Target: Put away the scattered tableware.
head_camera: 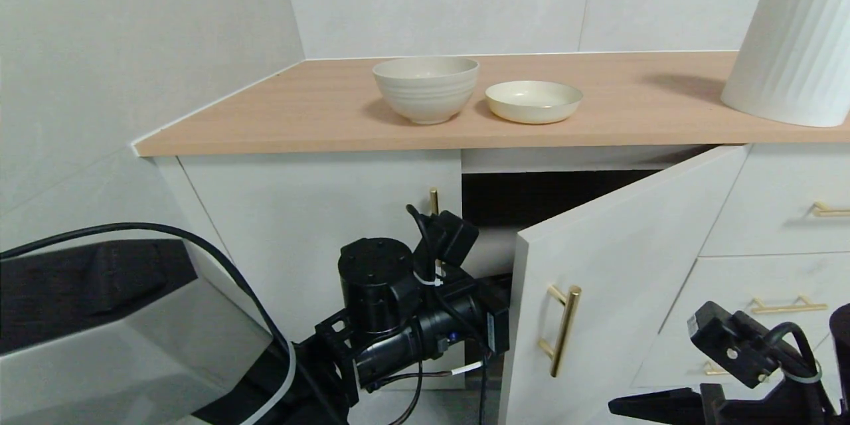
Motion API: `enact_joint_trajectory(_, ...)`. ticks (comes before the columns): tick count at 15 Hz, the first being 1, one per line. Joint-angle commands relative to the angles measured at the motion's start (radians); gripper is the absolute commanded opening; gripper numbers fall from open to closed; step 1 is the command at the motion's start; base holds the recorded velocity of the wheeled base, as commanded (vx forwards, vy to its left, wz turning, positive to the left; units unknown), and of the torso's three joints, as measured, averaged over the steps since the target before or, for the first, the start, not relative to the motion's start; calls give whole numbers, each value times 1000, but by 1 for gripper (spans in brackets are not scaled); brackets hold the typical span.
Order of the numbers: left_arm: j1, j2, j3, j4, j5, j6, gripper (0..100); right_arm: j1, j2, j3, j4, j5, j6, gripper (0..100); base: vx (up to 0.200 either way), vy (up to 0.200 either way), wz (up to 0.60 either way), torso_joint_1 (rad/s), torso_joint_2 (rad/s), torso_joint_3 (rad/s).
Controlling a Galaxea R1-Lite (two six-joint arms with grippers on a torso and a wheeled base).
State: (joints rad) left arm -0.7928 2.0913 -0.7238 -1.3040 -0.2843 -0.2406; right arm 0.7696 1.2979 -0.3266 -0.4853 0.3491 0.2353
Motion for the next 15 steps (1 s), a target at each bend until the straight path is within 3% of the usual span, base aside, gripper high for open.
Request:
enact_joint_trajectory(1, 1, 21, -14, 0, 0, -2, 0, 2, -22, -5, 2, 1, -2, 100, -200, 0, 0, -2, 2, 7)
enact_joint_trajectory(3, -2, 29, -32, -1, 2, -29, 0, 10, -22, -5, 2, 1, -2, 100, -200, 0, 0, 2, 2, 2)
enact_joint_trajectory(6, 0, 66, -68, -6, 4, -69, 0, 13, -20, -5, 2, 1, -2, 100, 0, 0, 0, 0, 0, 0)
enact_joint_trajectory(15, 1, 141, -177, -1, 5, -72, 0, 13, -15, -5, 2, 1, -2, 100, -22, 0, 0, 0, 0, 0)
